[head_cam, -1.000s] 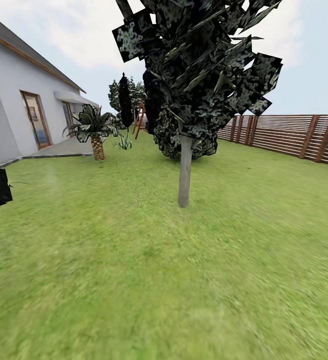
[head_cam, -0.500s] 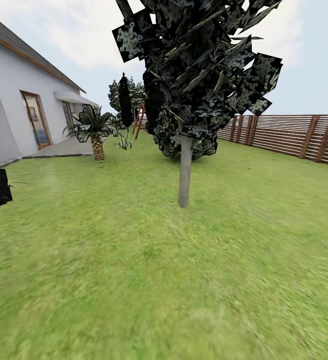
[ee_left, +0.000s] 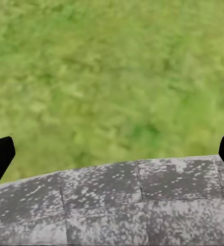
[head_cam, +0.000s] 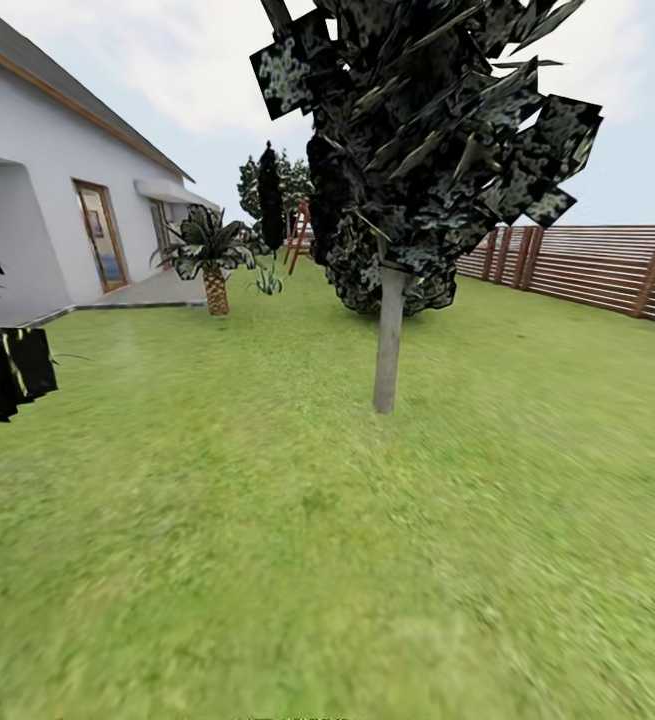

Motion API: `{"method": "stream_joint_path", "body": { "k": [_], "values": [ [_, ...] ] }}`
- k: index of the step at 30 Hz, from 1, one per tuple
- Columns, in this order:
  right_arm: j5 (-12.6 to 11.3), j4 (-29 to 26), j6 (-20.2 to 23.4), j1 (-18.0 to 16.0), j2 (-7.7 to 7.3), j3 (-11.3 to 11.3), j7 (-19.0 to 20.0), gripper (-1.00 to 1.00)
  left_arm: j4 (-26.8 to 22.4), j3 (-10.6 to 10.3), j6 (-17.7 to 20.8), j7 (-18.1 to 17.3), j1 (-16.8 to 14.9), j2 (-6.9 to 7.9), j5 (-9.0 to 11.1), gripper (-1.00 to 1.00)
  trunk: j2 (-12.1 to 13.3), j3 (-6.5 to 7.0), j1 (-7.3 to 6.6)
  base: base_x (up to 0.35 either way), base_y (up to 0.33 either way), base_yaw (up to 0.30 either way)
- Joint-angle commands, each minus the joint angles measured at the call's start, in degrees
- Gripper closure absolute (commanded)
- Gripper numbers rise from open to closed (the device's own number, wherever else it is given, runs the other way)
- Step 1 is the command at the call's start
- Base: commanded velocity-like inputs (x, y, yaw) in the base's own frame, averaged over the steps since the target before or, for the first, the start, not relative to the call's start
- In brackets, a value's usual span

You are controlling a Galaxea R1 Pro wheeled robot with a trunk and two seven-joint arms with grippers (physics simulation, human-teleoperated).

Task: Pick up the pesticide atomizer in the garden and spray insectifuge to fully cover both potted plants in the garden.

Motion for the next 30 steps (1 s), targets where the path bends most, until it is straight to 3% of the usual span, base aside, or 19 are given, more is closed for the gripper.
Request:
{"method": "stream_joint_path", "body": {
  "k": [1,4,9,17,30],
  "values": [
    [0.00,-0.02,-0.16,-0.02,-0.01,0.03,-1.67,-1.00,0.06,0.09,-0.27,-0.05,-0.07,0.00,1.03,-1.00,-0.03,-0.12,-0.01,-0.095,0.000,0.224],
    [0.00,-0.06,-0.16,-0.02,-0.02,0.02,-4.89,-1.00,0.06,0.22,-0.37,-0.07,-0.13,0.06,2.12,-1.00,-0.03,-0.31,-0.01,-0.204,0.000,0.224],
    [0.00,0.01,-0.16,-0.02,-0.03,0.07,-6.59,-1.00,0.03,0.72,-0.41,-0.05,-0.16,0.19,2.68,-1.00,-0.03,-0.61,-0.01,-0.303,0.000,0.225],
    [0.17,0.15,-0.15,-0.02,0.06,0.34,-6.92,-1.00,-0.03,2.24,-0.42,-0.05,-0.16,0.34,2.78,-1.00,-0.03,-1.10,-0.01,-0.267,-0.124,0.225],
    [0.18,0.19,-0.16,-0.02,0.06,0.43,-6.90,-1.00,-0.03,2.30,-0.42,-0.05,-0.16,0.44,2.84,-1.00,-0.03,-1.90,-0.01,-0.022,-0.053,0.225]
  ]
}}
